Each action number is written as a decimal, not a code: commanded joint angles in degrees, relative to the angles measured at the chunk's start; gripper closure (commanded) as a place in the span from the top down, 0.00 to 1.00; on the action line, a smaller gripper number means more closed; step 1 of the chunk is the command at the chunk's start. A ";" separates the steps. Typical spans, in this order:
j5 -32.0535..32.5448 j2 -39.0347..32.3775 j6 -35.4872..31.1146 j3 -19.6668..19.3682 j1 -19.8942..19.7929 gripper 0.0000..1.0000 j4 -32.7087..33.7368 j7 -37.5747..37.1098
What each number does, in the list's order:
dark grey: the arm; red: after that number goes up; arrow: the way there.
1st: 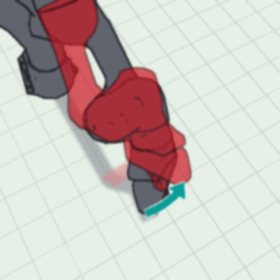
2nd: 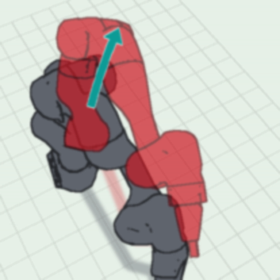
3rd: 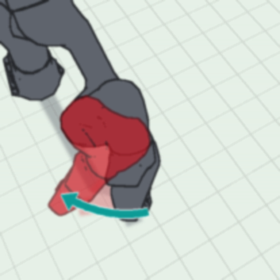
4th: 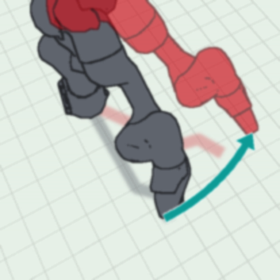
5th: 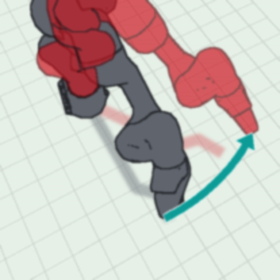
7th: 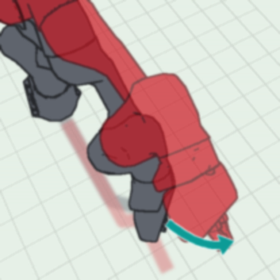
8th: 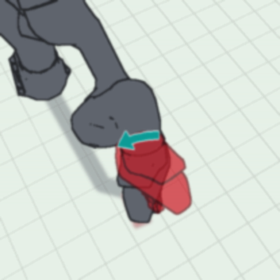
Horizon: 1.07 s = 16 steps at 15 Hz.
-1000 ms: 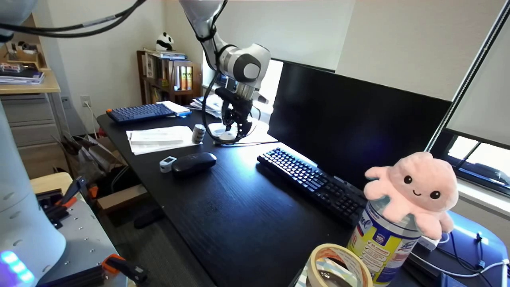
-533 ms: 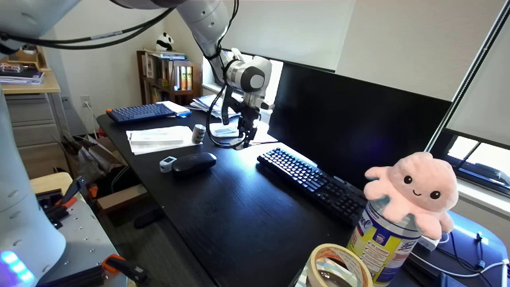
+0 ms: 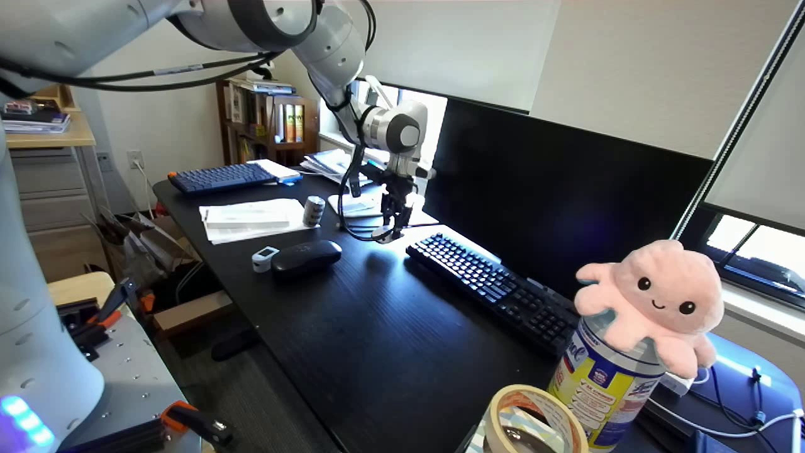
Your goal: Place the pink octopus plush toy on top of the white container on the right, move the white computer mouse to the left
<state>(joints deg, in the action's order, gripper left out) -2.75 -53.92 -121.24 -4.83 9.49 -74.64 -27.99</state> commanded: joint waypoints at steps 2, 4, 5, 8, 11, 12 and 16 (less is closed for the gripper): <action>0.51 -3.84 1.47 -0.46 -0.02 0.41 5.57 -1.81; 0.20 -4.41 1.36 -0.15 -0.30 0.91 6.03 -1.44; 0.17 -4.57 1.34 -0.05 -0.37 0.92 6.15 -1.16; -0.40 -3.96 1.05 0.32 -0.59 1.00 5.22 -1.06; -1.18 -1.96 0.50 0.85 -0.74 1.00 2.51 -0.80; -1.12 -0.68 0.05 0.84 -0.44 1.00 0.70 -0.89; 0.33 7.49 -0.70 1.68 0.88 1.00 -9.56 1.92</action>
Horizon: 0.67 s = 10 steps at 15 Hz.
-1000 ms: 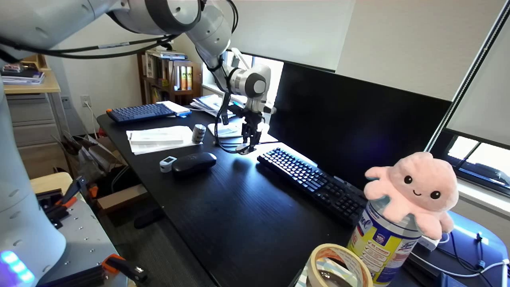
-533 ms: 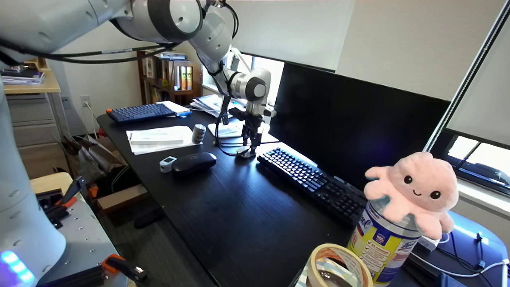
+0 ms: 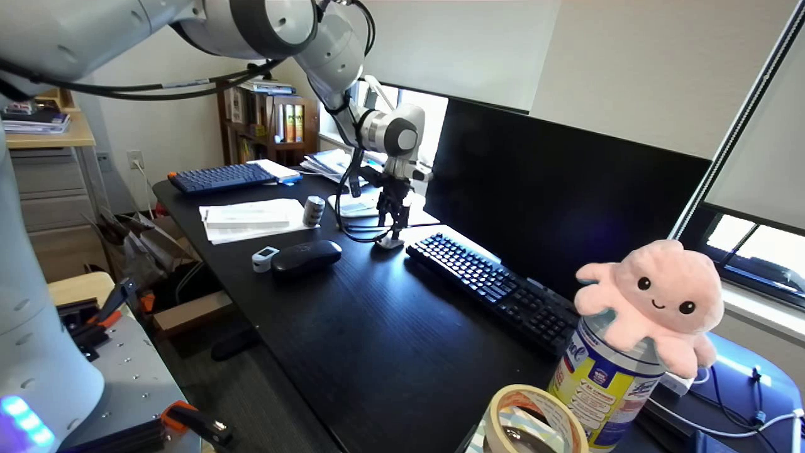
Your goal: Place the pink octopus plush toy on top of the white container on the right, move the white computer mouse to the left
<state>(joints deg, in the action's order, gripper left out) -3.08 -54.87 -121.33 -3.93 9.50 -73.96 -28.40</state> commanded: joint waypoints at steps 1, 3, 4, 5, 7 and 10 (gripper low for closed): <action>1.24 10.61 -0.42 0.94 1.39 1.00 -12.90 3.08; 2.69 14.74 -0.29 0.42 2.94 1.00 -17.89 2.47; 3.11 17.15 -0.11 0.55 3.33 1.00 -20.65 2.27; 3.66 19.35 -0.74 0.70 3.44 1.00 -23.49 2.93; 3.05 24.04 -2.27 1.29 2.51 1.00 -29.24 3.90; 1.52 31.63 -5.25 0.30 1.36 1.00 -38.00 -0.22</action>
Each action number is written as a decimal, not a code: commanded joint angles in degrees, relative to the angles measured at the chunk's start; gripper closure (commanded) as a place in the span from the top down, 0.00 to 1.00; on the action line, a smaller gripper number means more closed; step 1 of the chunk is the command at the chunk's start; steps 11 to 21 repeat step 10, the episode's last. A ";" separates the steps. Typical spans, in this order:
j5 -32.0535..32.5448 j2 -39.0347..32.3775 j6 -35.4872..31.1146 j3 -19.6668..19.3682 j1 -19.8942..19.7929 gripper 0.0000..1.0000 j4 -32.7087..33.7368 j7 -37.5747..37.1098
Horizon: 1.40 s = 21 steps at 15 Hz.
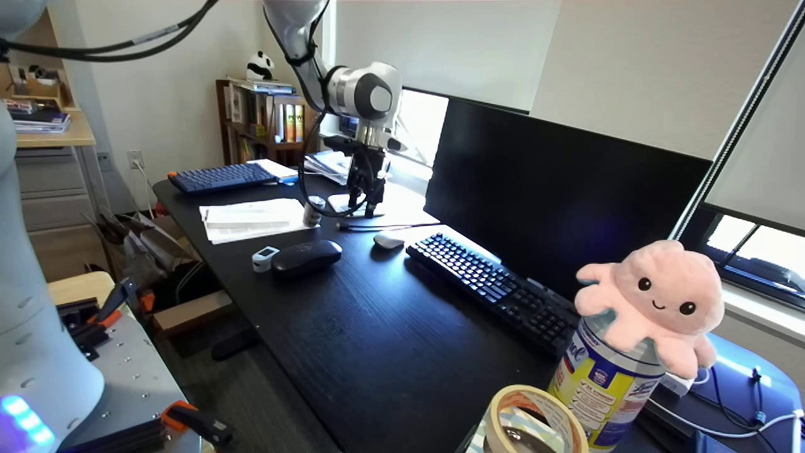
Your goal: Place the pink octopus plush toy on top of the white container on the right, move the white computer mouse to the left
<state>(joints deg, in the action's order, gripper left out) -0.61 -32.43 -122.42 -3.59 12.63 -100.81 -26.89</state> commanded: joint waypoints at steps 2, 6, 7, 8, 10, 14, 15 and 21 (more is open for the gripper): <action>-1.53 14.43 -6.76 -1.11 -2.86 1.00 -17.07 -4.39; -3.49 26.14 -11.71 -1.01 -7.89 1.00 -29.51 2.65; -3.78 28.38 -11.72 -1.00 -8.81 1.00 -31.53 3.77; -1.51 21.61 -9.26 -0.56 -7.88 1.00 -24.32 -0.01; -1.95 26.07 -9.64 -0.49 -9.57 1.00 -28.56 1.76; -1.95 26.07 -9.64 -0.49 -9.57 1.00 -28.56 1.76; -1.95 26.07 -9.64 -0.49 -9.57 1.00 -28.56 1.76; -1.95 26.07 -9.64 -0.49 -9.57 1.00 -28.56 1.76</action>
